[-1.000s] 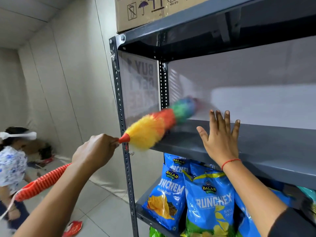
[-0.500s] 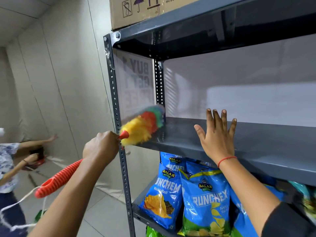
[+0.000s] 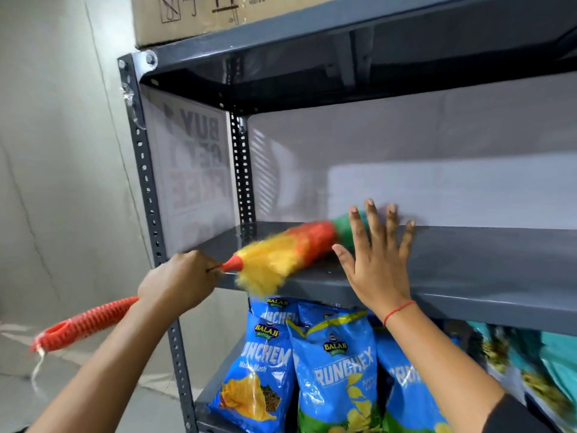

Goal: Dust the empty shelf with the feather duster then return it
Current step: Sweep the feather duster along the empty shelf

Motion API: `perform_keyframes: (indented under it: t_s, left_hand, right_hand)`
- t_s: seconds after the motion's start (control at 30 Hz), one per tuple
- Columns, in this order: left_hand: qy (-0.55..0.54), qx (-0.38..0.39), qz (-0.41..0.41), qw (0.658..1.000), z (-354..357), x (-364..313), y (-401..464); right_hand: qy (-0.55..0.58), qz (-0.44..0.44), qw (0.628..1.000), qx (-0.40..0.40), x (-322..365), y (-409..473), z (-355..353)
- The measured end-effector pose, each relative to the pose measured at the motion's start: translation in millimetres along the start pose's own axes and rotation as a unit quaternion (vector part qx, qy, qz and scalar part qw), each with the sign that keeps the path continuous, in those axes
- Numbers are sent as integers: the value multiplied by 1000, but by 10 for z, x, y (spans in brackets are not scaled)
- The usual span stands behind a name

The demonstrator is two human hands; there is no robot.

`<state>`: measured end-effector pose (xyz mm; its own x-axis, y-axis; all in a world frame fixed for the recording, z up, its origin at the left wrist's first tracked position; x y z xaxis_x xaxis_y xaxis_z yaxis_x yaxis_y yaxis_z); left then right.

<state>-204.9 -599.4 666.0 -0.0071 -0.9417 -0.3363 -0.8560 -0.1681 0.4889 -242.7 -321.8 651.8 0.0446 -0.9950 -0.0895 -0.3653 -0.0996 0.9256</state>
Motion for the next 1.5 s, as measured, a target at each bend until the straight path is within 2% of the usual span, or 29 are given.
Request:
perform_keyframes:
  t_s: [0.07,0.17,0.27,0.33,0.37,0.43,0.5,0.6,0.67,0.77,0.83,0.93,1.0,1.13,1.23,1.3,1.37,1.47,1.5]
  left_hand:
    - [-2,-7,-5,1000,8,17,59]
    - [-25,-35,64,997,52,-87,88]
    - [-115,36,115,986,208,-295,107]
    - [-105,87,120,983,327,-457,180]
    - [-91,86,119,985,360,-530,221]
    - [-74,39,141,987,412,-729,318]
    - [-105,15,178,978,491,-934,356]
    - [-164,80,221,958,691,-1249,356]
    - [-150,108,230,955,835,-1458,387]
    - [-129,49,247,959,926,-1798,437]
    - [-157,32,267,950,993,-2023,433]
    - [-198,117,297,927,1202,-2400,344]
    - [-190,154,298,923,1322,-2676,281]
    - [-176,92,307,931,1357,-3149,217]
    - [-238,182,307,903,1454,-3418,134]
    - [-239,231,307,892,1518,-3511,126]
    - [-232,214,295,902,1524,-3616,173]
    - [-204,103,270,935,1456,-3733,214]
    - [-201,89,269,938,1450,-3771,186]
  right_hand:
    - [-10,21,1000,-6,-177,-33,-24]
    - [-5,83,996,-16,-465,-71,-93]
    - [7,120,991,-51,-667,-121,-177]
    - [7,134,989,-60,-807,-162,-227]
    - [4,150,987,-60,-882,-180,-242]
    - [-14,182,981,-62,-1095,-212,-296]
    - [-30,207,976,-65,-1316,-265,-345]
    - [-59,234,968,-68,-1626,-355,-408]
    - [-79,235,967,-59,-1797,-423,-438]
    - [-117,243,961,-52,-2067,-523,-497]
    - [-138,256,955,-55,-2253,-576,-551]
    - [-158,254,953,-41,-2474,-619,-578]
    - [-165,250,954,-21,-2586,-635,-565]
    - [-193,231,954,0,-2740,-604,-570]
    - [-197,218,956,-3,-2848,-594,-594]
    - [-193,197,961,-8,-2828,-582,-591]
    - [-196,178,964,-11,-2822,-575,-592]
    - [-195,167,966,-26,-2837,-572,-586]
    - [-194,165,966,-32,-2843,-584,-580]
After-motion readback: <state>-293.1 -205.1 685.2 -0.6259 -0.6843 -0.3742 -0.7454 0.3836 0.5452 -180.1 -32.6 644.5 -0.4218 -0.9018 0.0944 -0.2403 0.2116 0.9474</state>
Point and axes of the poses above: each hand's wrist, its own y-axis towards the middle knuckle, its own z-axis out of the palm, x = y × z, the point moved 4 cm from there along y, towards the middle knuckle, and after that the axes turned 14 degrees about -y, right-handed, at the moved point
